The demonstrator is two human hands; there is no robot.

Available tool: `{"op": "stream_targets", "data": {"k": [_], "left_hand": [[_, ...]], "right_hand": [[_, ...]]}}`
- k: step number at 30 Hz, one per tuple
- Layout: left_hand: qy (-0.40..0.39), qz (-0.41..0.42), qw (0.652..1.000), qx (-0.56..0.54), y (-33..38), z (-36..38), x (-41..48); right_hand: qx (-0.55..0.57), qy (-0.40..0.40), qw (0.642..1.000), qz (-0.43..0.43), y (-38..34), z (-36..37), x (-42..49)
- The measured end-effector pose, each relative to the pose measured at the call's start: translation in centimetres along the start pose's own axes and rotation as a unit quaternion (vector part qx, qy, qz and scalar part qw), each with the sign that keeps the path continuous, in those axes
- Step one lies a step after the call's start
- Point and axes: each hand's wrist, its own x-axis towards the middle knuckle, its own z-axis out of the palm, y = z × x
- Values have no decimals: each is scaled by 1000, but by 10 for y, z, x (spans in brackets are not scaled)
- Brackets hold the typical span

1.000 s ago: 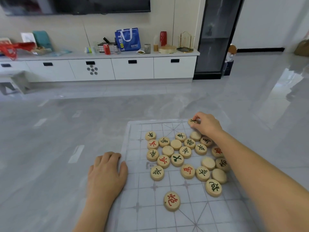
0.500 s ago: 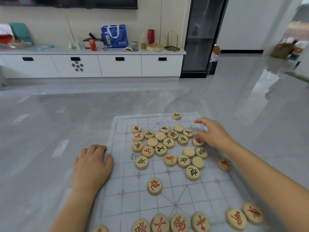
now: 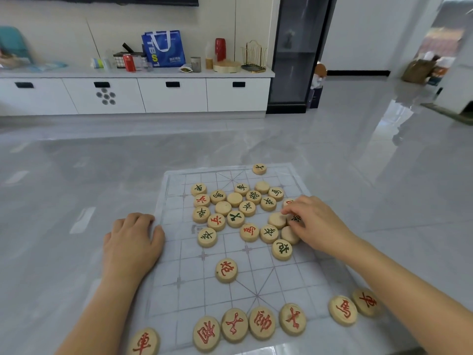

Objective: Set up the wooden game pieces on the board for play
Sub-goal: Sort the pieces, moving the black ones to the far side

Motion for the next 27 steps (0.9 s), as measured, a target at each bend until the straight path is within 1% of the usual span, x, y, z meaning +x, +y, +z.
{"op": "stream_targets", "data": {"k": [2, 4, 9, 11, 12, 13, 14, 15, 16, 17, 18, 19, 20, 21, 22, 23, 24, 27], "left_hand": [[0, -1, 1000, 0, -1, 1, 0], [-1, -1, 1000, 1, -1, 1, 0], [-7, -4, 1000, 0, -1, 0, 0], [-6, -4, 1000, 0, -1, 0, 0], [-5, -4, 1000, -1, -1, -1, -1], [-4, -5, 1000, -2, -1, -1, -1], [-3, -6, 1000, -3, 0, -2, -1], [-3, -6, 1000, -3, 0, -1, -2], [-3, -5, 1000, -3, 1, -2, -2], [-4, -4, 1000, -2, 2, -2, -1], [-6, -4, 1000, -3, 2, -2, -1], [-6, -4, 1000, -2, 1, -2, 0], [-6, -4, 1000, -1, 1, -1, 0], [-4, -4, 1000, 0, 1, -1, -1], [-3, -5, 1000, 1, 1, -1, -1], [-4, -6, 1000, 0, 1, -1, -1], [-3, -4, 1000, 1, 1, -1, -1], [-1, -2, 1000, 0, 0, -1, -2]], "right_hand": [[2, -9, 1000, 16, -1, -3, 3], [-8, -45, 999, 18, -7, -5, 8], [-91, -130, 987, 15, -31, -9, 26], [-108, -133, 985, 12, -35, -10, 31], [-74, -119, 990, 15, -35, -12, 31], [7, -97, 995, 27, -35, -14, 29], [133, -78, 987, 47, -35, -16, 25], [287, -67, 953, 65, -35, -19, 20], [429, -70, 898, 76, -36, -23, 15], [535, -82, 837, 80, -36, -26, 9], [613, -94, 781, 79, -36, -27, 3], [668, -106, 733, 72, -36, -28, -2], [707, -117, 694, 62, -36, -28, -6], [734, -129, 665, 53, -36, -30, -9], [750, -137, 645, 45, -36, -30, -12], [760, -142, 633, 37, -37, -32, -14], [765, -143, 628, 31, -38, -33, -16], [768, -133, 626, 26, -40, -36, -19]]}}
